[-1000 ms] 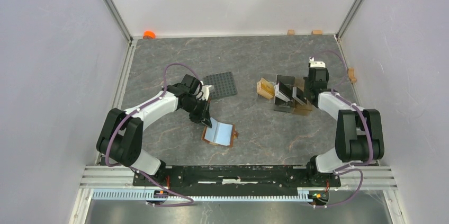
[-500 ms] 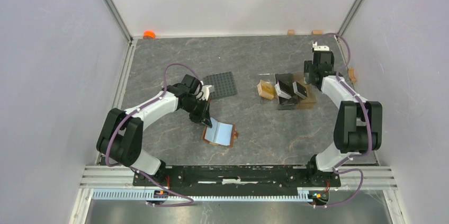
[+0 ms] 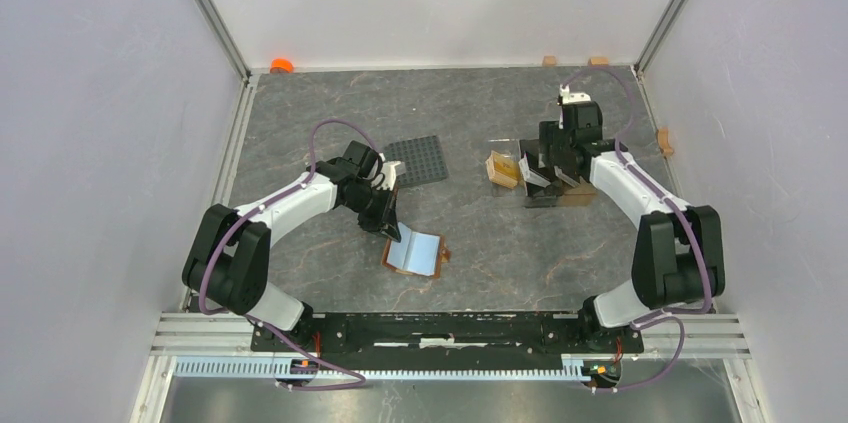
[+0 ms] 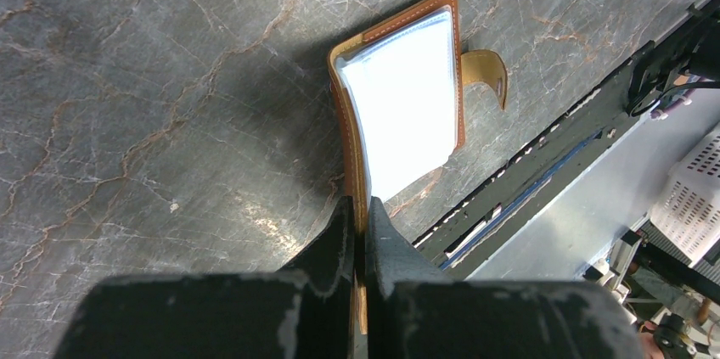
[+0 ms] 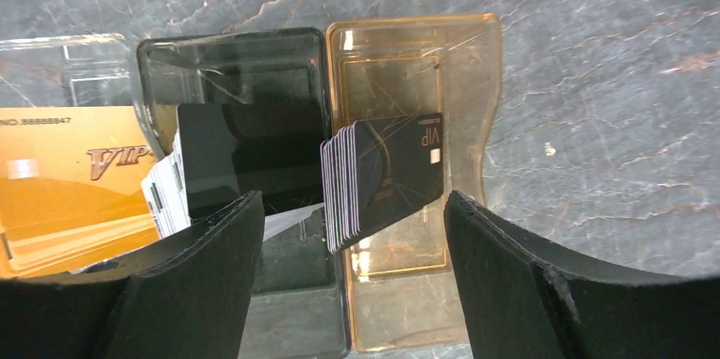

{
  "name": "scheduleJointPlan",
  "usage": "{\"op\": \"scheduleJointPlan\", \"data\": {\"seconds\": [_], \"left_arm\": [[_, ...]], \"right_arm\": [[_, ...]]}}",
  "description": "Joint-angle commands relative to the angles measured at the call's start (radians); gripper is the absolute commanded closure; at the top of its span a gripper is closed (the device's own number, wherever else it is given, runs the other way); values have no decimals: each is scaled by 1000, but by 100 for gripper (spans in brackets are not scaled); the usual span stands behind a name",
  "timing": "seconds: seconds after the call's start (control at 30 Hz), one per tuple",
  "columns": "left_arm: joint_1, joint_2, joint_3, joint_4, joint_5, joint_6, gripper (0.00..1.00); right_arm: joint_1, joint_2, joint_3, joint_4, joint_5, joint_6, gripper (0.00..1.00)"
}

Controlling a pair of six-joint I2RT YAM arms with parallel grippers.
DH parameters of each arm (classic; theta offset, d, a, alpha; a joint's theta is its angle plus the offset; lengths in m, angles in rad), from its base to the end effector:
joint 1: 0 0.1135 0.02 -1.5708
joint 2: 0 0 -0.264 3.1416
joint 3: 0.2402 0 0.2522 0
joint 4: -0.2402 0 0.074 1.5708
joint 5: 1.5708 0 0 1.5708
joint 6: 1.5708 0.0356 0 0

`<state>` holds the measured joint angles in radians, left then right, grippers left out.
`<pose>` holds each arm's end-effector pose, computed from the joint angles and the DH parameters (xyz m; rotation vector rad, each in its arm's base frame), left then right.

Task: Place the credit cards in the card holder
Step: Pick up the credit card from the storage box.

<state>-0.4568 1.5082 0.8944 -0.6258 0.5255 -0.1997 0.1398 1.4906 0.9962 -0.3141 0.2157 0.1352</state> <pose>0.2366 -0.1362 0.1858 0.4957 2.8289 -0.8851 0.3160 0.0368 0.2346 0.0968 2.3567 -0.1233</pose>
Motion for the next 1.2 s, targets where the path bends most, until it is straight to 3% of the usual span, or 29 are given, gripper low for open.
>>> {"op": "scheduleJointPlan", "data": {"seconds": [0.0,0.4,0.77,1.17], "left_arm": [[-5,-25,-1,21,9,2,98],[-8,-18,-3,21,13,2,98],[-10,-9,0,21,19,2,98],[-12,-11,-1,22,21,3,98]], "right_arm": [[2,62,-15,33,-32,30,18],[48,228,39,83,-19,-23,20],[75,175,32,50,-28,11,31],[74,131,41,52,-149,36,40]]}}
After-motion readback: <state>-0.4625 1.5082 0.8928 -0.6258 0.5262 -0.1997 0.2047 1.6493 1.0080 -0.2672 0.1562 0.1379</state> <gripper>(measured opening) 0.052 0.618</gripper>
